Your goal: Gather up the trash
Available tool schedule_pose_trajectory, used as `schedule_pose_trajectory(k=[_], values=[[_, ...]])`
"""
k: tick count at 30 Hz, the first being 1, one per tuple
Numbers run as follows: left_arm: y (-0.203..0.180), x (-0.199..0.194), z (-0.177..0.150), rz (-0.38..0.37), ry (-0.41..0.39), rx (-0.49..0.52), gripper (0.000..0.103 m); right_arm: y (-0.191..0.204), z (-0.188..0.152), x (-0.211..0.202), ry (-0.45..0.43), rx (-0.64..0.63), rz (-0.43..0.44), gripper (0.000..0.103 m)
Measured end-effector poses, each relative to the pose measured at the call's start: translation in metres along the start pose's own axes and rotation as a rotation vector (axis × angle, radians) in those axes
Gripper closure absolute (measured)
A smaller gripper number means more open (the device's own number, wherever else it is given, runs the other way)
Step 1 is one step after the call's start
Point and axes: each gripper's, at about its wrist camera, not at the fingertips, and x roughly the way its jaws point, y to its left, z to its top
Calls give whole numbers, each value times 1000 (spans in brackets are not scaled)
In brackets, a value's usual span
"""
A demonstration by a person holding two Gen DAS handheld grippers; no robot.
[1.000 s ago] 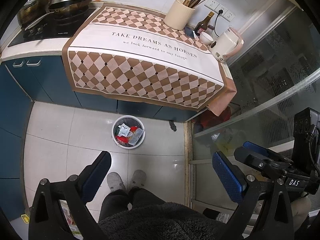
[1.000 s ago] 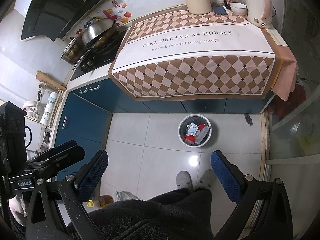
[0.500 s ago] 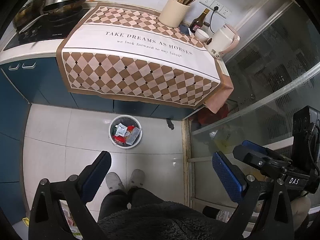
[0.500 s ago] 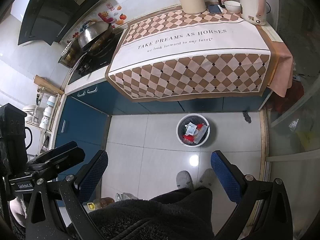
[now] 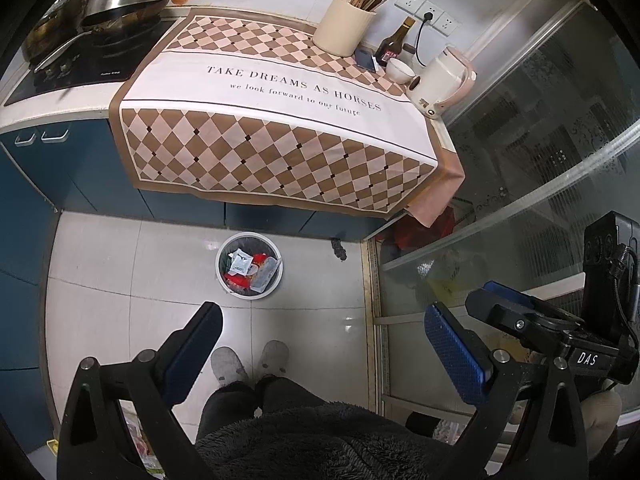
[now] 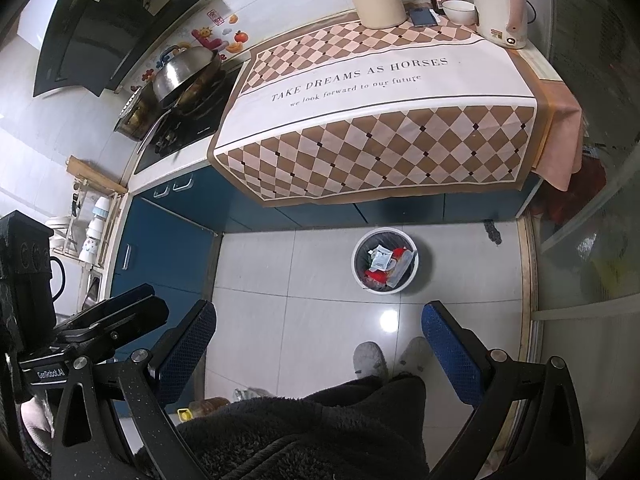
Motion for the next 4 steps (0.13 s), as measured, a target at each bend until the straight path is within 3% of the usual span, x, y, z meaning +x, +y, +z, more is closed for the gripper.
schedule_pose_trajectory(k=[4], values=[[-1,-2,4,-1,-4,12,0,-1,0,0,0,-2,0,0]])
